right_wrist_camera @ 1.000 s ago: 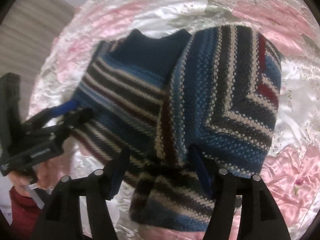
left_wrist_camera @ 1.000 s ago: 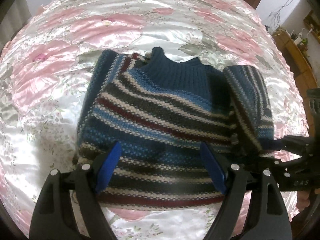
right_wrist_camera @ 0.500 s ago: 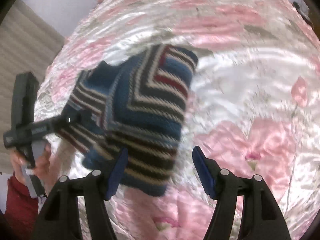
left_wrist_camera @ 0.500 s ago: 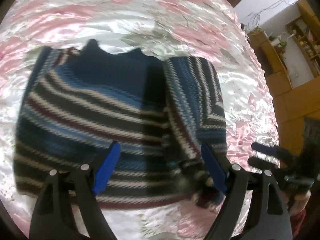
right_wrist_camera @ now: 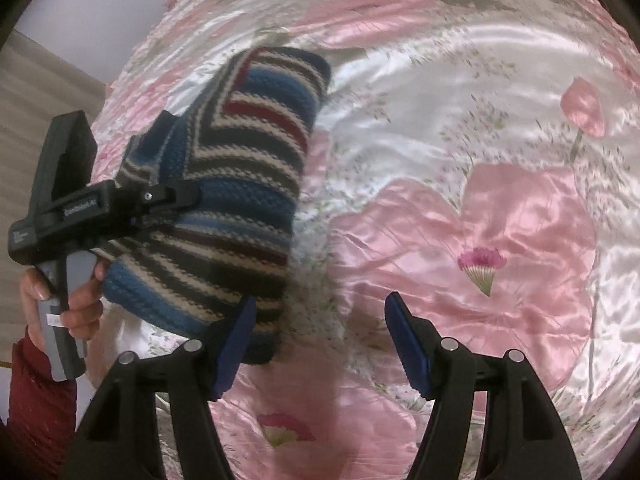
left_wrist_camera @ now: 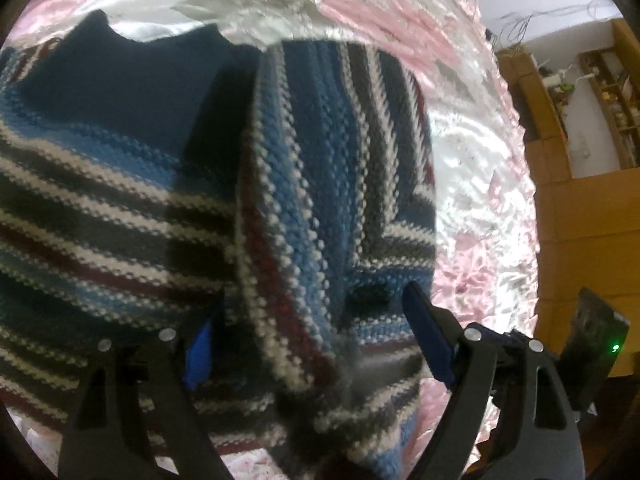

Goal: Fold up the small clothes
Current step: 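Grasp the folded-over side with the left gripper and lift it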

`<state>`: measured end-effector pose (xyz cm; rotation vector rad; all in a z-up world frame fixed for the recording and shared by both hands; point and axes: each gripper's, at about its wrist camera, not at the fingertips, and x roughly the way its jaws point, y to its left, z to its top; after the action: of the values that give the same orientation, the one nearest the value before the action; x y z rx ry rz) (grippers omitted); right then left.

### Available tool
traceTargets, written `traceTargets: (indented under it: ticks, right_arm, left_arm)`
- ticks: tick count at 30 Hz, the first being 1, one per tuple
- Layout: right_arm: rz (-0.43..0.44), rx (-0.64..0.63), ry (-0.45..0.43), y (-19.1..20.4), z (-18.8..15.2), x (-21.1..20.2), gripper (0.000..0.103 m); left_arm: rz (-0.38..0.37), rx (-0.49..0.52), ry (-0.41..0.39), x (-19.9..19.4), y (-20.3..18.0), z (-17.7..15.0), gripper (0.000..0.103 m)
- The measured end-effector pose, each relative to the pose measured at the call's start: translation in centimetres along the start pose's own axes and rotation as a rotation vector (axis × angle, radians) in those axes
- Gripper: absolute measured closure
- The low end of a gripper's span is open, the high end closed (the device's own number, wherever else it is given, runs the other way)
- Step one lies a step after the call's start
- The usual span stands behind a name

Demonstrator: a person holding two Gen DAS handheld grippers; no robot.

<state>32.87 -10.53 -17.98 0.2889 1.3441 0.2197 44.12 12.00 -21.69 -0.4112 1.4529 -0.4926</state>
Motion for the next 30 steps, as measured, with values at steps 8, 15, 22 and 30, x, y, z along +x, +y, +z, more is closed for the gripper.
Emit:
traceTargets:
  ticks: [8,15,22,30]
  right_arm:
    - [0.001,0.018,0.009,-0.6,-0.4,0.6,0.035]
    - [0.007,0.044,0.014,-1.0,-0.9,0.7,0.035]
    - [0.012,0.053,0.018,-1.2,-1.6,0.7,0.035]
    - [0.035,0.029,0.033,0.4,-1.5,1.7,0.035]
  left_arm:
    - [0.033,0.018,-0.033,-0.2,-1.2,-0.2,0.067]
    - [0.031,0.059,-0.142,-2.8,-2.9,-0.8,0.078]
    - [0.052,0.106,-0.243,-7.4,-3.1,-1.1,0.079]
    - [0.057,0.075,-0.263,-11.2,0.3,-0.4,0.079]
